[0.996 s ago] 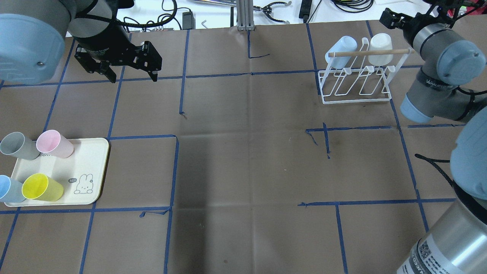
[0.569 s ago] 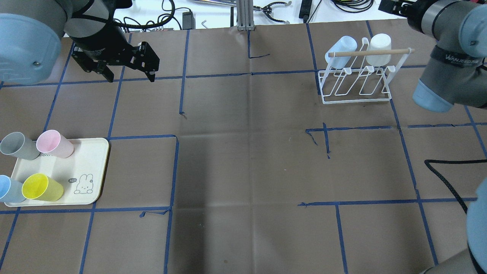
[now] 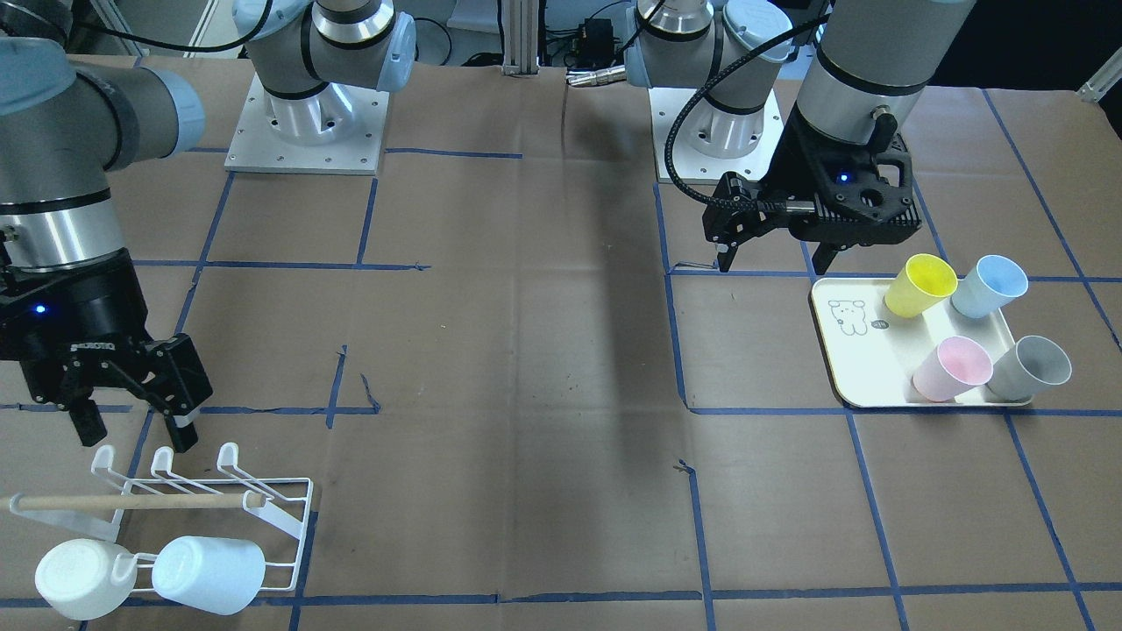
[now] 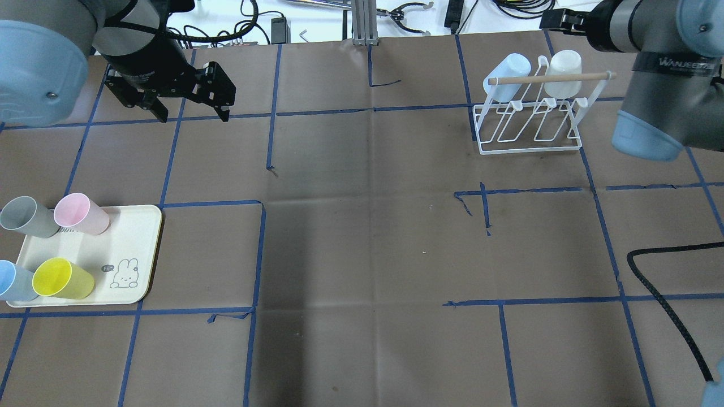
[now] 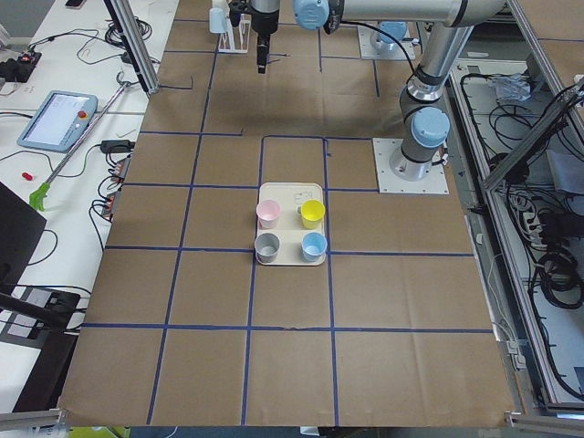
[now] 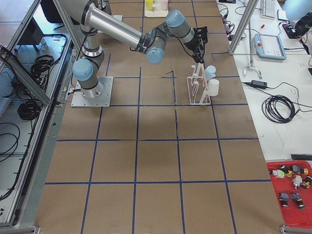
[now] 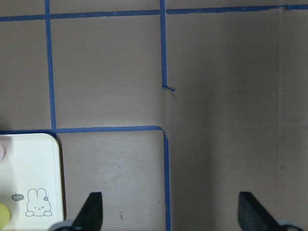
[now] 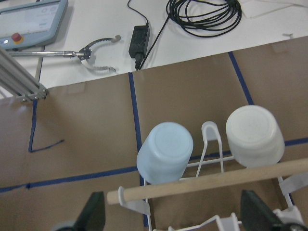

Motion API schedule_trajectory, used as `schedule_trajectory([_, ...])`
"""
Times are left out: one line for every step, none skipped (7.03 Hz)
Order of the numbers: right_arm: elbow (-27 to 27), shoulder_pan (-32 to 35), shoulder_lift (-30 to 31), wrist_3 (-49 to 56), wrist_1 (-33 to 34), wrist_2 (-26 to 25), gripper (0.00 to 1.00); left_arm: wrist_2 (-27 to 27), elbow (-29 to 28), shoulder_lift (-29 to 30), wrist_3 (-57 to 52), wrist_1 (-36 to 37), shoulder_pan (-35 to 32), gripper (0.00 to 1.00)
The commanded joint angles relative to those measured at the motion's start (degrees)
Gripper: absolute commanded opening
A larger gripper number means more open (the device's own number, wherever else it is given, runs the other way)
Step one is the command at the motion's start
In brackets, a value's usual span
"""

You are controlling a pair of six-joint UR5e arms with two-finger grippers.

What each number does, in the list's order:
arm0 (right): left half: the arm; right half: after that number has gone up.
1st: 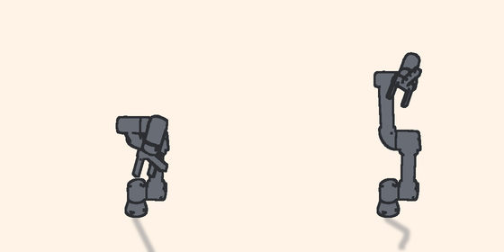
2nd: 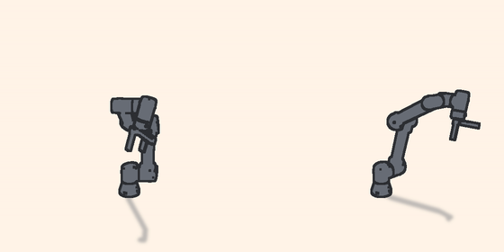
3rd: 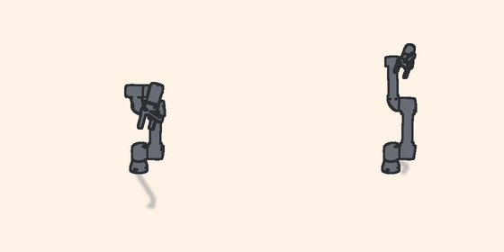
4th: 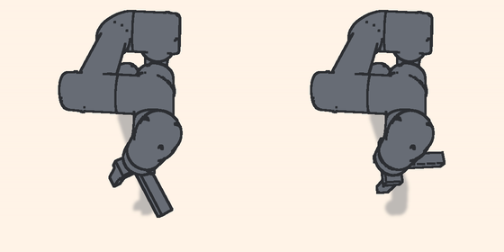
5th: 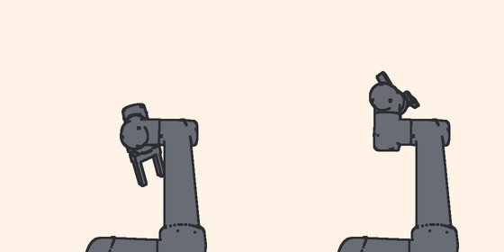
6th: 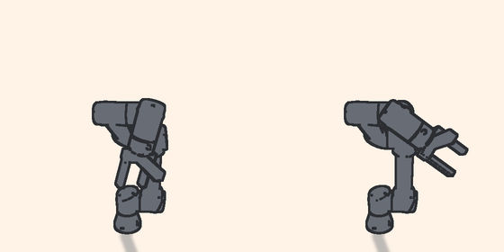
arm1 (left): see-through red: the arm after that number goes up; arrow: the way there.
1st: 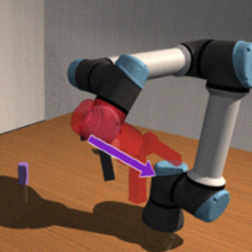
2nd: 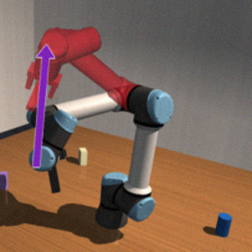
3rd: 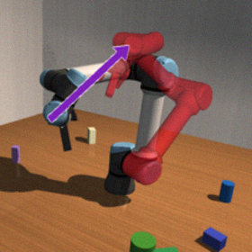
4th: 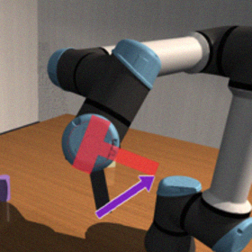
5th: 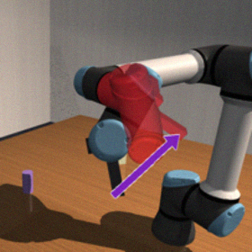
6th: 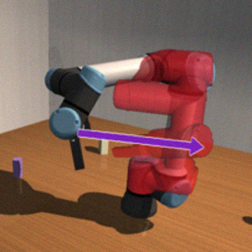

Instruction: Transfer IKEA cup to right arm and place on rack

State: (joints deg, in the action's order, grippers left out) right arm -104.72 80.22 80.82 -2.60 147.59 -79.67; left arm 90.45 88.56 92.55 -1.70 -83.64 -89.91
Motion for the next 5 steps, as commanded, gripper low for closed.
schedule_trajectory([0.04, 3.27, 4.76, -0.65, -16.20, -0.57, 1.00, -0.36, 0.03, -0.09, 0.03, -0.73, 0.00, 0.99])
schedule_trajectory([-0.13, 4.06, 7.05, -0.65, -22.46, -3.79, 1.00, -0.10, 0.03, -0.09, 0.12, -0.73, 0.00, 0.99])
schedule_trajectory([0.04, 4.59, 8.63, -0.74, -29.75, -4.26, 1.00, 0.16, 0.12, -0.09, 0.12, -0.82, 0.09, 0.99])
schedule_trajectory([0.22, 5.38, 11.26, -1.08, -34.43, -4.35, 1.00, 0.25, 0.12, -0.09, 0.12, -0.82, 0.09, 0.99])
schedule_trajectory([0.31, 6.61, 13.46, -1.18, -37.78, -4.44, 1.00, 0.25, 0.12, -0.09, 0.12, -0.82, 0.09, 0.99])
